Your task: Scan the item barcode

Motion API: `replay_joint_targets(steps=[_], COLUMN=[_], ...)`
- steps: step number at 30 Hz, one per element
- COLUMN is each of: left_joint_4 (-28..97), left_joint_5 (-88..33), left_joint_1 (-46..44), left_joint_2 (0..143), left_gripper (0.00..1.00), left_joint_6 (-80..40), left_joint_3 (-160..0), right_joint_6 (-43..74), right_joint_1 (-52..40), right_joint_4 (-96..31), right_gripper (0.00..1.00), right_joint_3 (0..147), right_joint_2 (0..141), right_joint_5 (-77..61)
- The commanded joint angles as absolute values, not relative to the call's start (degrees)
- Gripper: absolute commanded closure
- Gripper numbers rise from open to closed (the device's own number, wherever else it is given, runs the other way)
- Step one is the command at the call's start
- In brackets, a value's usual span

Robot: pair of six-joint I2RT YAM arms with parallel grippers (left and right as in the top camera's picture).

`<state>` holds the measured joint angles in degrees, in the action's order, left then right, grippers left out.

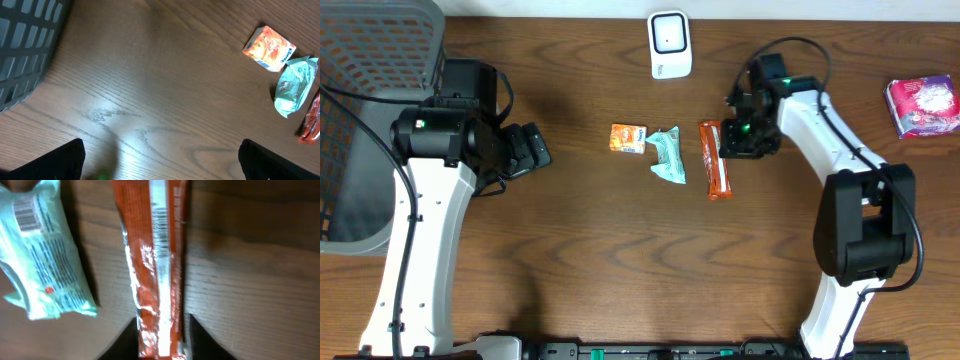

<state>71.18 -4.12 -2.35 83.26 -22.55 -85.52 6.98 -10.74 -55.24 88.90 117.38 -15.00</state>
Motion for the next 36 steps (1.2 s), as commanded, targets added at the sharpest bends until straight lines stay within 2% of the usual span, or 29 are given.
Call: replay_joint_targets(steps=[1, 2, 4, 13, 27, 29, 34, 36], left_joint_4=[71.4, 71.4, 71.4, 71.4, 71.4, 71.4, 71.4, 71.4], left_joint_5=[-3.6, -3.6, -3.6, -3.6, -3.6, -3.6, -3.6, -3.6], left_joint_1=[-2.2, -2.2, -2.2, -2.2, -2.2, -2.2, -2.2, -2.2], left_joint_2=[83.6, 83.6, 83.6, 83.6, 83.6, 83.6, 83.6, 83.6], left_gripper=[0.02, 0.02, 0.02, 0.02, 0.02, 0.02, 0.02, 0.02], left_joint_6=[-23.0, -23.0, -23.0, -23.0, -23.0, -23.0, -23.0, -23.0], left_joint_3=[-85.3, -85.3, -85.3, -85.3, -85.3, -85.3, -85.3, -85.3], right_joint_6=[5.4, 6.2, 10.0, 15.0, 16.5, 16.5, 16.7, 16.8], right_joint_1=[-15.1, -16.3, -19.3, -27.3, -29.6, -29.5, -28.2, -26.8], right_joint_4=[-55.1, -55.0, -54.4, -49.3, -38.8, -38.0, -38.5, -39.5], right_gripper=[0.56, 0.50, 0.47, 0.48, 0.52, 0.61, 0.97, 0.99], right_joint_3=[89.1, 89.1, 89.1, 85.4, 74.3, 73.6, 73.9, 75.2], right_joint_2=[117.7, 117.7, 117.7, 117.7, 117.8, 117.8, 117.8, 117.8], right_joint_5=[-5.3, -1.8, 6.2, 21.3, 24.9, 24.9, 18.4, 13.5])
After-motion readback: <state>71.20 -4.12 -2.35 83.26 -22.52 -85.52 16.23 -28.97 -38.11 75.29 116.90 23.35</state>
